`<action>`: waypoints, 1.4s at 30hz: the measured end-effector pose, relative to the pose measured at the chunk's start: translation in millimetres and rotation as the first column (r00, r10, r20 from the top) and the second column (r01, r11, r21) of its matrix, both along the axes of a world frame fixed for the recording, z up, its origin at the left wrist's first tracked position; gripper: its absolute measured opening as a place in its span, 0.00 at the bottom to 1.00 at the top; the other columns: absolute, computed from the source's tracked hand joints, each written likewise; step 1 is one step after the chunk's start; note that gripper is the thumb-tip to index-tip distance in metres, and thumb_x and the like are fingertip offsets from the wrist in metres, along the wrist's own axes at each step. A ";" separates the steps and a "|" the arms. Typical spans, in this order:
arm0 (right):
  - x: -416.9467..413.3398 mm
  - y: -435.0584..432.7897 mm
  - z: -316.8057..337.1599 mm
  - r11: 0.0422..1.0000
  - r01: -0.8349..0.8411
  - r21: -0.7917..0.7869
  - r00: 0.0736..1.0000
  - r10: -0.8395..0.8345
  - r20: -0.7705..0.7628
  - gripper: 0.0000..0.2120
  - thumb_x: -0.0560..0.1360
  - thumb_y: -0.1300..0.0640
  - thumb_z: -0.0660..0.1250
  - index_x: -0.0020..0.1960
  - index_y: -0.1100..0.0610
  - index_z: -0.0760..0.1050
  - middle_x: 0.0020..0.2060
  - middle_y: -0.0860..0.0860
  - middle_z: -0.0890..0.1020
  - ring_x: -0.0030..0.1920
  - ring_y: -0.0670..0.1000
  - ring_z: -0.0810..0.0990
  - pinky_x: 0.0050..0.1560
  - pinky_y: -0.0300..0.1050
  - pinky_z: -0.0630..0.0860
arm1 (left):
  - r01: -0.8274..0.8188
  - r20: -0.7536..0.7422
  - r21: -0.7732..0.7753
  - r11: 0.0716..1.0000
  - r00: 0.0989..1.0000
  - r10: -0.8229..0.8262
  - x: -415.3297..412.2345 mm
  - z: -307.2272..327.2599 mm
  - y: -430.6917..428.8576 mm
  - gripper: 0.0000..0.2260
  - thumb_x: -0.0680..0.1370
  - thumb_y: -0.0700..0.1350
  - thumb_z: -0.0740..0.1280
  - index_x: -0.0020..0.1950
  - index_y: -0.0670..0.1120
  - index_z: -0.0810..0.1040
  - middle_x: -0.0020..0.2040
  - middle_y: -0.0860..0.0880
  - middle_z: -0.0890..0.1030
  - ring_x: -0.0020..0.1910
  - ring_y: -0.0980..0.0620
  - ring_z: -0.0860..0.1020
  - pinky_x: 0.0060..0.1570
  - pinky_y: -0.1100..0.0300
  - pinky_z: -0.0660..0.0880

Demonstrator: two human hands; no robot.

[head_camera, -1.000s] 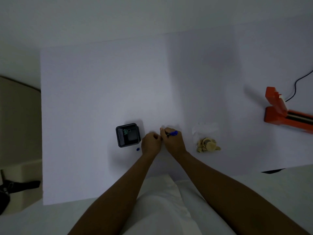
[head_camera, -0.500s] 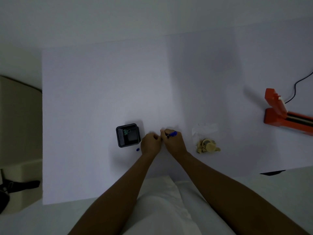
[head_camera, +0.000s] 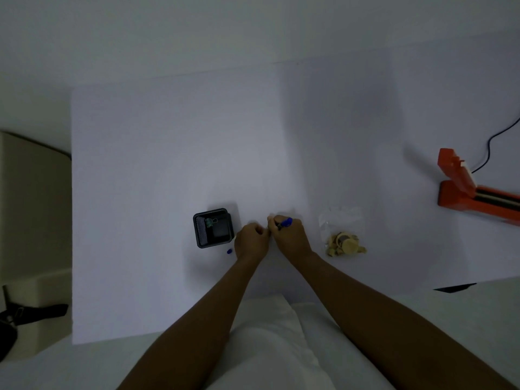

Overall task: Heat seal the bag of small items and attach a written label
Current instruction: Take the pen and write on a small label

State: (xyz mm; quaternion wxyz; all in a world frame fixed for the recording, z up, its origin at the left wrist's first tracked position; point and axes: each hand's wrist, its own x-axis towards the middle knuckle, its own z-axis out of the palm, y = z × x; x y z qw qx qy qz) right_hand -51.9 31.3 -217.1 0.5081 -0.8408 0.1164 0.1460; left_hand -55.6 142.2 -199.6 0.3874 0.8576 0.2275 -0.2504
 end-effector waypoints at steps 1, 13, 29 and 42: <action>-0.2 -0.4 0.2 1.000 0.002 0.001 1.000 -0.002 -0.008 0.21 0.81 0.56 0.63 0.31 0.62 0.68 0.27 0.61 0.73 0.27 0.53 0.69 0.34 0.54 0.71 | 0.000 0.000 -0.002 1.000 1.000 0.000 -0.1 -0.1 -0.1 0.13 0.77 0.47 0.66 0.37 0.42 0.79 0.33 0.46 0.79 0.30 0.52 0.74 0.31 0.60 0.69; -0.3 -6.1 4.9 0.999 -0.033 -0.026 0.999 0.034 0.016 0.21 0.80 0.57 0.63 0.30 0.56 0.66 0.25 0.57 0.71 0.26 0.49 0.68 0.33 0.54 0.70 | -0.005 -0.025 -0.002 1.000 1.000 0.005 0.2 0.4 0.2 0.11 0.77 0.47 0.67 0.37 0.41 0.79 0.33 0.48 0.78 0.31 0.52 0.74 0.28 0.62 0.65; 5.3 -8.4 4.3 0.997 -0.012 -0.078 0.999 0.015 0.032 0.23 0.80 0.57 0.64 0.28 0.53 0.61 0.24 0.53 0.68 0.25 0.48 0.65 0.30 0.53 0.68 | 0.005 -0.015 0.007 1.000 1.000 -0.005 0.9 -0.5 -0.9 0.10 0.77 0.46 0.67 0.39 0.42 0.78 0.34 0.47 0.78 0.32 0.52 0.75 0.30 0.62 0.68; -5.6 -1.4 2.7 1.000 0.011 0.002 1.000 -0.011 -0.009 0.21 0.80 0.55 0.64 0.31 0.63 0.69 0.26 0.58 0.73 0.26 0.48 0.69 0.33 0.50 0.70 | 0.005 -0.031 0.000 1.000 1.000 -0.005 2.2 -0.3 -0.1 0.12 0.77 0.47 0.67 0.35 0.44 0.76 0.31 0.49 0.76 0.30 0.52 0.73 0.30 0.60 0.67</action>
